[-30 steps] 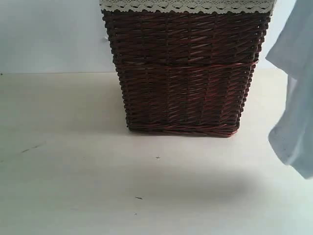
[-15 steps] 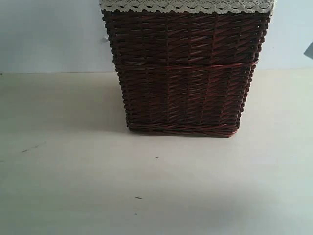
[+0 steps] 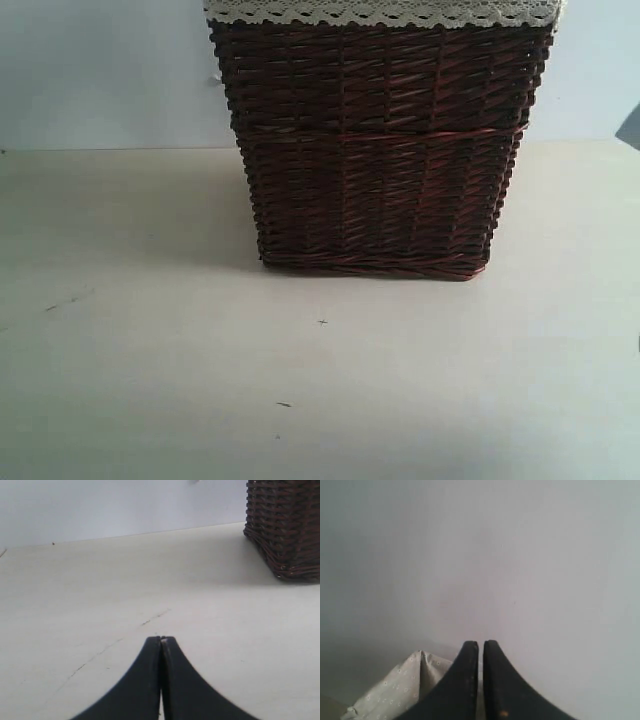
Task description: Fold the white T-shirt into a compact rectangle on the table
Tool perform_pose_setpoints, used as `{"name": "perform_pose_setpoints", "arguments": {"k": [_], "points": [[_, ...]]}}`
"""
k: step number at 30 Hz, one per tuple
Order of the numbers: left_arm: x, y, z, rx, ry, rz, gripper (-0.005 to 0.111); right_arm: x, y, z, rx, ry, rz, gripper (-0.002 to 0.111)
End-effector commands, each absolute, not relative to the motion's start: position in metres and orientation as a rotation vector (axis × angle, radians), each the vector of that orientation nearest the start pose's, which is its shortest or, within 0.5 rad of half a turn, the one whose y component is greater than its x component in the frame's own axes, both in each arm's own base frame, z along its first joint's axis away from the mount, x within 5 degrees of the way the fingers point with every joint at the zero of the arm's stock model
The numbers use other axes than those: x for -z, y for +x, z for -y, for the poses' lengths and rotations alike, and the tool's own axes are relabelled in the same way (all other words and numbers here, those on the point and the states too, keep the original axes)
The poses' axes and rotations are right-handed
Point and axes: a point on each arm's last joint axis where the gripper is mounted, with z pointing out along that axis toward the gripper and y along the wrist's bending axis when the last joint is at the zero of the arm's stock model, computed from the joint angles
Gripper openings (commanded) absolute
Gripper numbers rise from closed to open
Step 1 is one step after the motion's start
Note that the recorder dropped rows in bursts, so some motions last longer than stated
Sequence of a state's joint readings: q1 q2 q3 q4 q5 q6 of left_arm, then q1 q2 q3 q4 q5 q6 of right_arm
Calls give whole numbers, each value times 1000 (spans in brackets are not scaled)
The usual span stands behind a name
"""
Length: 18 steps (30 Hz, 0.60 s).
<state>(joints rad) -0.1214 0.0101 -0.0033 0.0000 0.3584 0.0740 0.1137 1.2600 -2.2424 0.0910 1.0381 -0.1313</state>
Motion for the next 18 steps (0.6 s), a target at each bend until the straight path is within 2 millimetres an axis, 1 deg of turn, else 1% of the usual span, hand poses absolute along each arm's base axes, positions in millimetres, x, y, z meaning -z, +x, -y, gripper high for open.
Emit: {"name": "perform_pose_setpoints", "arguments": {"k": [1, 3, 5, 8, 10, 13, 16, 18], "points": [[-181, 54, 7, 44, 183, -1832, 0, -657, 105, -19, -84, -197, -1333, 0], [-181, 54, 7, 44, 183, -1832, 0, -657, 99, -19, -66, -211, -1332, 0], [-181, 54, 7, 44, 183, -1832, 0, -656, 100, -19, -70, -214, -1341, 0], [-181, 54, 7, 44, 183, -1832, 0, -658, 98, -22, -115, -226, -1324, 0], [-181, 54, 7, 44, 183, -1832, 0, -658, 94, -22, -123, -228, -1316, 0], [-181, 54, 7, 44, 183, -1832, 0, -649, 94, -23, -124, -253, -1422, 0], [-181, 54, 7, 44, 183, -1832, 0, -638, 102, -25, -140, -262, -1536, 0], [-181, 54, 7, 44, 183, -1832, 0, -632, 104, -31, -205, -303, -1602, 0]]}}
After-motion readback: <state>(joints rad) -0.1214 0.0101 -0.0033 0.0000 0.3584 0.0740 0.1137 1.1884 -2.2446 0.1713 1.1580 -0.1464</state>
